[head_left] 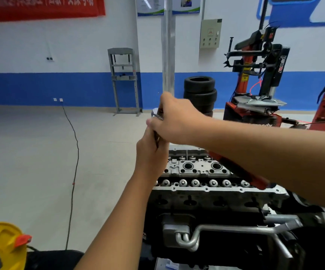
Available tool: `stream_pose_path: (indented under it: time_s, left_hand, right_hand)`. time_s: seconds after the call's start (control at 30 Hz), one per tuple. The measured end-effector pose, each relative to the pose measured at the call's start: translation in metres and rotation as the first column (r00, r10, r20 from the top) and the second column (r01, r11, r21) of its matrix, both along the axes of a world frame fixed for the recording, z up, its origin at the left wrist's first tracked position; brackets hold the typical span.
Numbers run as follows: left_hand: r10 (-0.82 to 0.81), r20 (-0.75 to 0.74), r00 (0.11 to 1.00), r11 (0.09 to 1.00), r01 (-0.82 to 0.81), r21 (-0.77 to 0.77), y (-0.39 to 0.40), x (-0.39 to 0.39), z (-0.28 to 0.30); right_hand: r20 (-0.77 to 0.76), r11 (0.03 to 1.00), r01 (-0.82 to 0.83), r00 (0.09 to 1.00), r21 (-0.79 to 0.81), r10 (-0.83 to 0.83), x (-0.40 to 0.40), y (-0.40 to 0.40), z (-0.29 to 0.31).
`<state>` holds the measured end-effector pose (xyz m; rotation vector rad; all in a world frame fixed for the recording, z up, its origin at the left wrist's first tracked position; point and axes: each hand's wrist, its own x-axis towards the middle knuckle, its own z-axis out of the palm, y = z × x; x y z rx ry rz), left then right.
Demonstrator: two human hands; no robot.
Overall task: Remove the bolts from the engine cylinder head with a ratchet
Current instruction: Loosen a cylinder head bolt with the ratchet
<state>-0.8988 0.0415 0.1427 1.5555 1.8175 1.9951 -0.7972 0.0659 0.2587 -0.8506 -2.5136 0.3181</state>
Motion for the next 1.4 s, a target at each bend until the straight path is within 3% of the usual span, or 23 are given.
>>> stream_pose_path:
  time_s: [0.07, 0.2, 0.4, 0.53, 0.67, 0.73, 0.87, 0.97, 1.07, 1.13, 1.17, 1.23, 1.27, 1.3, 1.4]
  left_hand:
    - [-0.093, 0.031, 0.995, 0.995, 0.094, -0.033, -0.001, -0.004, 0.008]
    - [-0.242, 0.095, 0.965, 0.968, 0.248, -0.048, 0.004, -0.01, 0.017]
    - [-0.408, 0.159, 0.899, 0.905, 0.376, 0.199, -0.003, -0.024, 0.007]
    - [-0.321, 0.295, 0.9, 0.935, 0.251, 0.252, -0.012, -0.031, 0.0]
    - [-0.303, 0.391, 0.869, 0.924, 0.167, 0.345, -0.021, -0.03, 0.0]
    - [-0.289, 0.426, 0.857, 0.915, 0.117, 0.385, -0.022, -0.032, -0.001]
    - [-0.192, 0.452, 0.871, 0.928, 0.011, 0.372, -0.013, -0.038, -0.006]
    - [-0.182, 0.474, 0.862, 0.927, -0.01, 0.374, -0.012, -0.036, -0.008]
    - [-0.242, 0.45, 0.86, 0.915, 0.049, 0.399, -0.015, -0.033, -0.011]
    - [-0.266, 0.448, 0.854, 0.916, 0.078, 0.394, -0.016, -0.03, -0.011]
    - [-0.257, 0.447, 0.857, 0.921, 0.077, 0.381, -0.016, -0.028, -0.011]
    - [-0.219, 0.453, 0.864, 0.938, 0.058, 0.343, -0.015, -0.024, -0.012]
    - [-0.206, 0.461, 0.863, 0.943, 0.049, 0.329, -0.015, -0.023, -0.012]
    - [-0.198, 0.468, 0.861, 0.947, 0.045, 0.318, -0.016, -0.023, -0.011]
    - [-0.178, 0.505, 0.845, 0.957, 0.028, 0.29, -0.017, -0.026, -0.005]
  right_hand:
    - [0.055, 0.99, 0.062, 0.996, 0.125, -0.069, 0.001, 0.006, -0.015]
    - [0.009, 0.956, 0.107, 0.993, 0.273, -0.114, 0.002, 0.015, -0.021]
    - [0.08, 0.822, -0.045, 0.997, 0.567, 0.0, -0.006, -0.002, -0.017]
    - [0.204, 0.853, -0.177, 0.975, 0.49, 0.085, -0.017, -0.029, -0.002]
    - [0.39, 0.893, -0.332, 0.898, 0.302, 0.202, -0.001, -0.049, 0.011]
    - [0.425, 0.884, -0.326, 0.889, 0.334, 0.168, 0.02, -0.055, 0.01]
    - [0.245, 0.871, -0.211, 0.963, 0.444, 0.109, 0.067, -0.059, -0.004]
    - [0.027, 0.969, -0.143, 0.99, 0.202, 0.14, 0.087, -0.047, -0.025]
    - [-0.294, 0.996, -0.091, 0.952, 0.003, 0.088, 0.094, -0.044, -0.058]
    - [-0.597, 0.993, -0.109, 0.8, -0.045, 0.061, 0.09, -0.057, -0.074]
    - [-0.753, 0.988, -0.135, 0.657, -0.071, 0.036, 0.086, -0.065, -0.076]
    - [-0.954, 0.946, -0.242, 0.259, -0.215, -0.151, 0.081, -0.073, -0.072]
    - [-0.959, 0.897, -0.341, 0.083, -0.282, -0.27, 0.077, -0.074, -0.064]
    - [-0.922, 0.843, -0.417, -0.027, -0.341, -0.386, 0.071, -0.076, -0.055]
    - [-0.81, 0.74, -0.583, -0.222, -0.336, -0.542, 0.057, -0.069, -0.029]
